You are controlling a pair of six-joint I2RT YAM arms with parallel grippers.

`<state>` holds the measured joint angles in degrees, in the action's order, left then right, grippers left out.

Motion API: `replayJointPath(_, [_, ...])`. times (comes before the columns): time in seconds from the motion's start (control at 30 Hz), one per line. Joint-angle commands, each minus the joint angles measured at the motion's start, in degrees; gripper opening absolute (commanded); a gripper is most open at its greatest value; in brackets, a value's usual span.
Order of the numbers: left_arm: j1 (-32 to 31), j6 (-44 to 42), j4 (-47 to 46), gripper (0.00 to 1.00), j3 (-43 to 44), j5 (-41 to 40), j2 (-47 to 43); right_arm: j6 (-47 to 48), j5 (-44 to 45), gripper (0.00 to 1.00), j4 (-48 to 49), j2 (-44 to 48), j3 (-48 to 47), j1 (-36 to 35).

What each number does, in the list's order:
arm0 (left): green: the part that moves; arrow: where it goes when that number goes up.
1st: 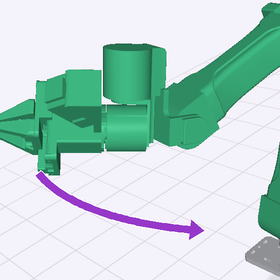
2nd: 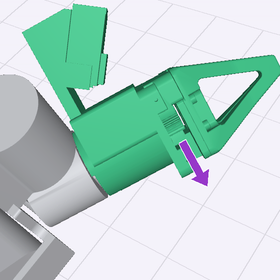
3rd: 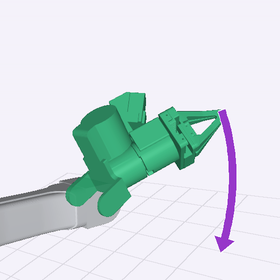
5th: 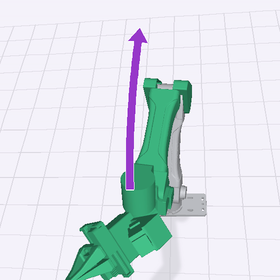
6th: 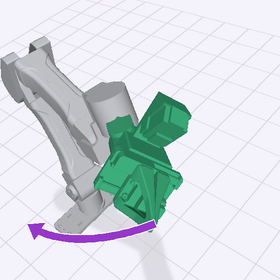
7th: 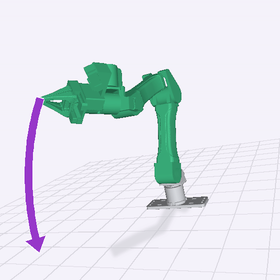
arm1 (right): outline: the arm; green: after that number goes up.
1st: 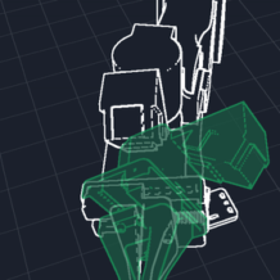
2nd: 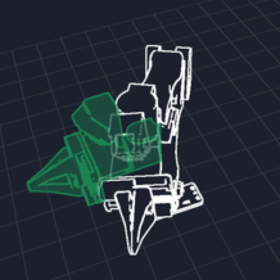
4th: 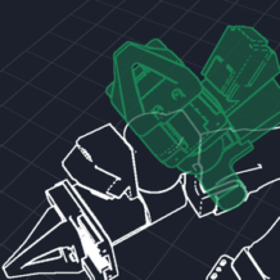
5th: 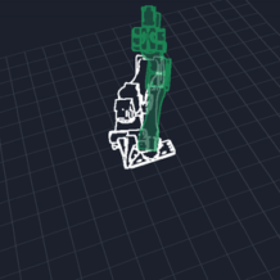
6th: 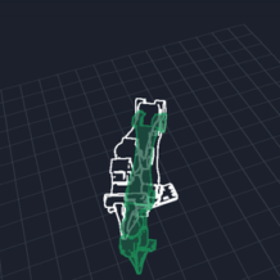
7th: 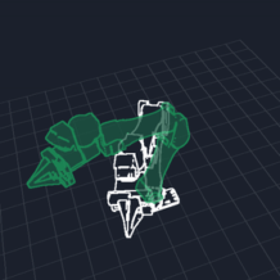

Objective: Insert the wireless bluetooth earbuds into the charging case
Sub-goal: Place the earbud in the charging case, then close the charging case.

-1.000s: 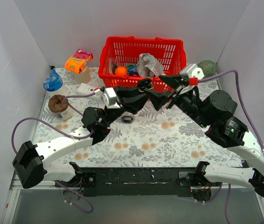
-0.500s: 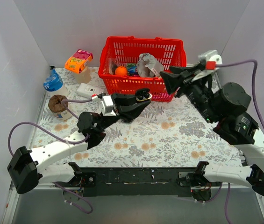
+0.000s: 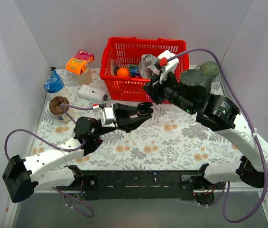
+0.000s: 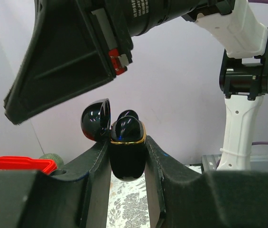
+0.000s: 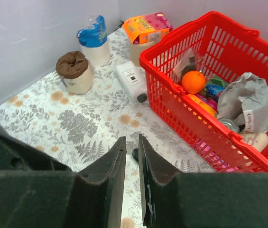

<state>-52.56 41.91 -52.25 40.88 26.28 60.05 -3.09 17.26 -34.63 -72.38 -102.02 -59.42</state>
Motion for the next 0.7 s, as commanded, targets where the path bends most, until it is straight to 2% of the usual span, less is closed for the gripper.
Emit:
replayJointPath(0.0, [0.26, -1.57, 0.57, 0.0, 0.86, -2.02, -0.99, -1.65, -6.52, 0.24, -2.72, -0.04, -3.36, -0.17])
replayJointPath(0.23, [0.26, -1.74, 0.13, 0.0, 1.22, -5.88, -0.55, -3.76, -12.86, 0.23, -4.57, 0.31, -2.75, -0.17])
replayJointPath(0.67, [0.26, -1.74, -0.49, 0.0, 2.62, -9.05, 0.5, -4.55, -14.18, 0.2, -5.97, 2.24, 0.59, -0.17])
